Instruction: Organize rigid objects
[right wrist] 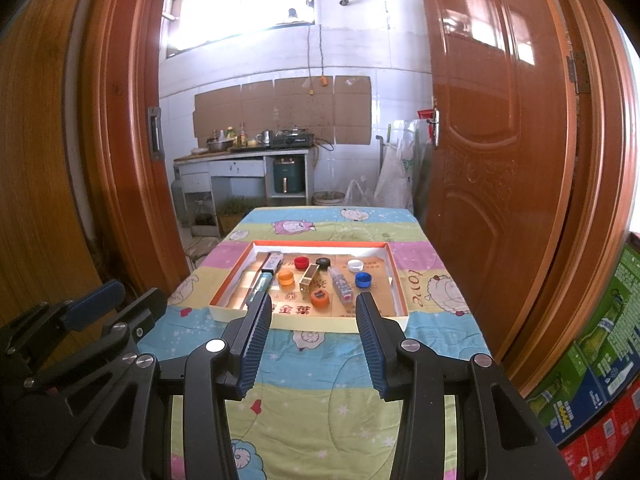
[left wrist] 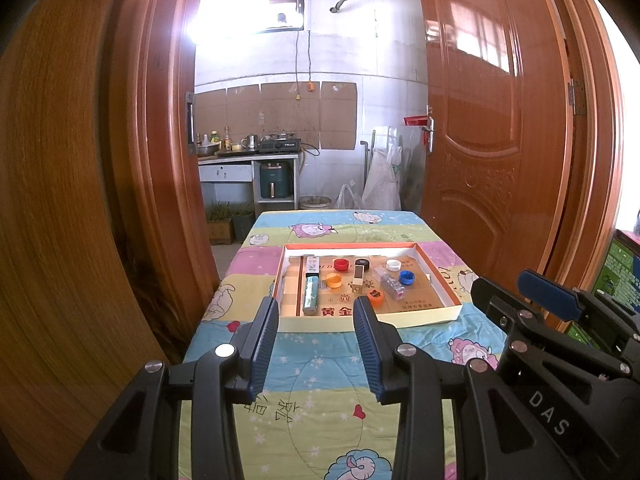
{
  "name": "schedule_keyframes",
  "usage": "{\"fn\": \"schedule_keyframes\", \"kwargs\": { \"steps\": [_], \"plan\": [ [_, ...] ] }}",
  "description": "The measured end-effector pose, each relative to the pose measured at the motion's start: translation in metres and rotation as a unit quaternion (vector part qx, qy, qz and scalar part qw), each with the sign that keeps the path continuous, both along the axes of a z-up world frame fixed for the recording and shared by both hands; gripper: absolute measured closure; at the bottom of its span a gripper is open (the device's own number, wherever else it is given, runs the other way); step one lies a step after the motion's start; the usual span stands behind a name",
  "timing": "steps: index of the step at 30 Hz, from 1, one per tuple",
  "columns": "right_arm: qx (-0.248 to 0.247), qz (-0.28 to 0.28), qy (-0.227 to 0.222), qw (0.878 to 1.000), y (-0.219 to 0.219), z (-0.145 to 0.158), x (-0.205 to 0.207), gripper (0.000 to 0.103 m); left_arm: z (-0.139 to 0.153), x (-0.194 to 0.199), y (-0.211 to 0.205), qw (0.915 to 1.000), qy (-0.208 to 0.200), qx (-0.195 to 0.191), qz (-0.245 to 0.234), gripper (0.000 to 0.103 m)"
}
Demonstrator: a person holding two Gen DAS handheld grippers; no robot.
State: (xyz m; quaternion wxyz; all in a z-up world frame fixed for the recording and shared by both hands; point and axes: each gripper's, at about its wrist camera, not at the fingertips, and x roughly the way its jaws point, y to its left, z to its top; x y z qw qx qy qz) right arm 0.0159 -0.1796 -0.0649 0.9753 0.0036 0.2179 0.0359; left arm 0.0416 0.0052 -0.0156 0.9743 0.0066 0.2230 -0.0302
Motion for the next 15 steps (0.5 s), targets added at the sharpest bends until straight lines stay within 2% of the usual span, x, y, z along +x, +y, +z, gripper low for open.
{"fn": "schedule_keyframes", "kwargs": {
  "steps": [15],
  "plan": [
    [-0.001,0.0,0.0,1.0,-0.0004,0.0001,0.0002,0.058,-0.003,-0.0016,-0.0029,1.0,0.002,0.001,0.0,0.064]
  ]
}}
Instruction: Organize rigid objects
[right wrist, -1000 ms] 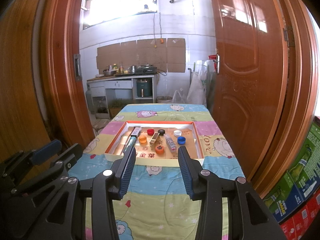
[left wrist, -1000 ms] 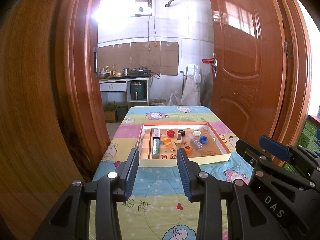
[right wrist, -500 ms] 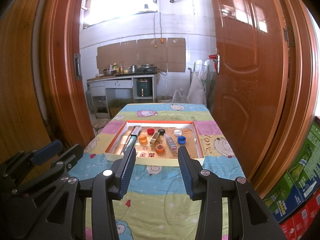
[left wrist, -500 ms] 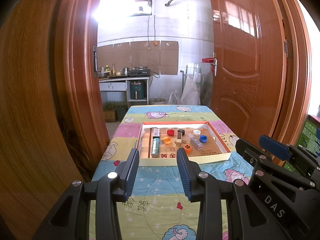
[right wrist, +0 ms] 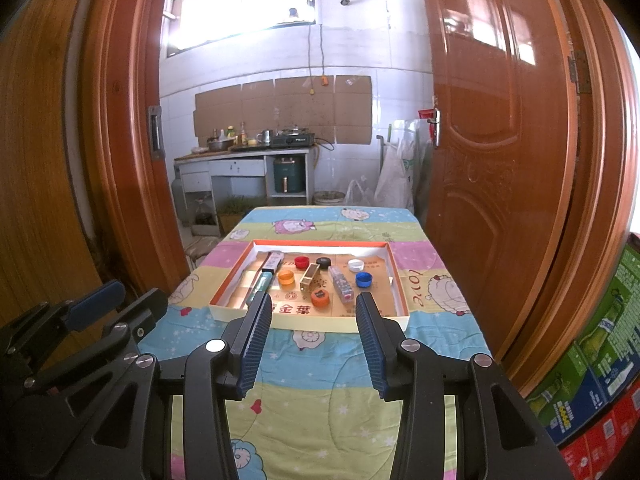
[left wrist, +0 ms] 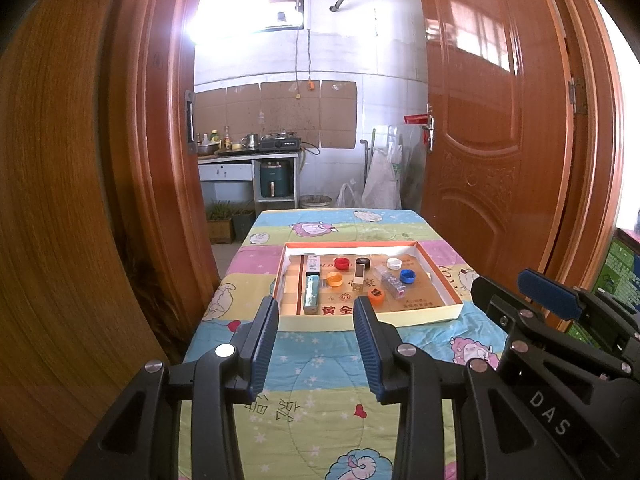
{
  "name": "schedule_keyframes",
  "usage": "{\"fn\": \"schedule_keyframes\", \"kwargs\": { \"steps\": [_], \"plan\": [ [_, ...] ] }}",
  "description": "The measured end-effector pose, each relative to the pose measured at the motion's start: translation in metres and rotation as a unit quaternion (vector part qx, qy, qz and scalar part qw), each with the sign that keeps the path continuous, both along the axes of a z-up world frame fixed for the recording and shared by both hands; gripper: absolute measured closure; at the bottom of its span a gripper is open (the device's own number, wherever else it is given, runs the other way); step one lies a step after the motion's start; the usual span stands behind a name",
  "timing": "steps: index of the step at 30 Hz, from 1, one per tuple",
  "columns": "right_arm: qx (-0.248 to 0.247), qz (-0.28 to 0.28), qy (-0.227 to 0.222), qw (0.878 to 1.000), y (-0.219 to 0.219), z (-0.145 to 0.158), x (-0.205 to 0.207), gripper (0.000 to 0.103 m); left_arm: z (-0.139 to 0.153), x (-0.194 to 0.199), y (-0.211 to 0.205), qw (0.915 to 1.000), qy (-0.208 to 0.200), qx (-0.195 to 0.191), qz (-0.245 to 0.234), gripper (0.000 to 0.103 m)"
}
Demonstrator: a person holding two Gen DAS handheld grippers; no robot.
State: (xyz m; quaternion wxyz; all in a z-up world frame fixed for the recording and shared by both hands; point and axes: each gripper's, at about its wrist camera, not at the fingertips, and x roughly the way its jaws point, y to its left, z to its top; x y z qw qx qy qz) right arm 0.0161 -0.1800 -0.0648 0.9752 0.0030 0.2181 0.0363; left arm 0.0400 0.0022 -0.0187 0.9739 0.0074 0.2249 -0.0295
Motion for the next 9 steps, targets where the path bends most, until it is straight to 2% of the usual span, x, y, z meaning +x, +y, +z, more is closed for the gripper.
{"fn": "schedule_keyframes", "kwargs": {
  "steps": [9],
  "plan": [
    [0.0,0.001,0.001,1.0,0.0022,-0.0022,-0.0002,0.058,-0.0005,-0.0016,-0.0022,1.0,-0.008,0.005,0.0,0.064]
  ]
}}
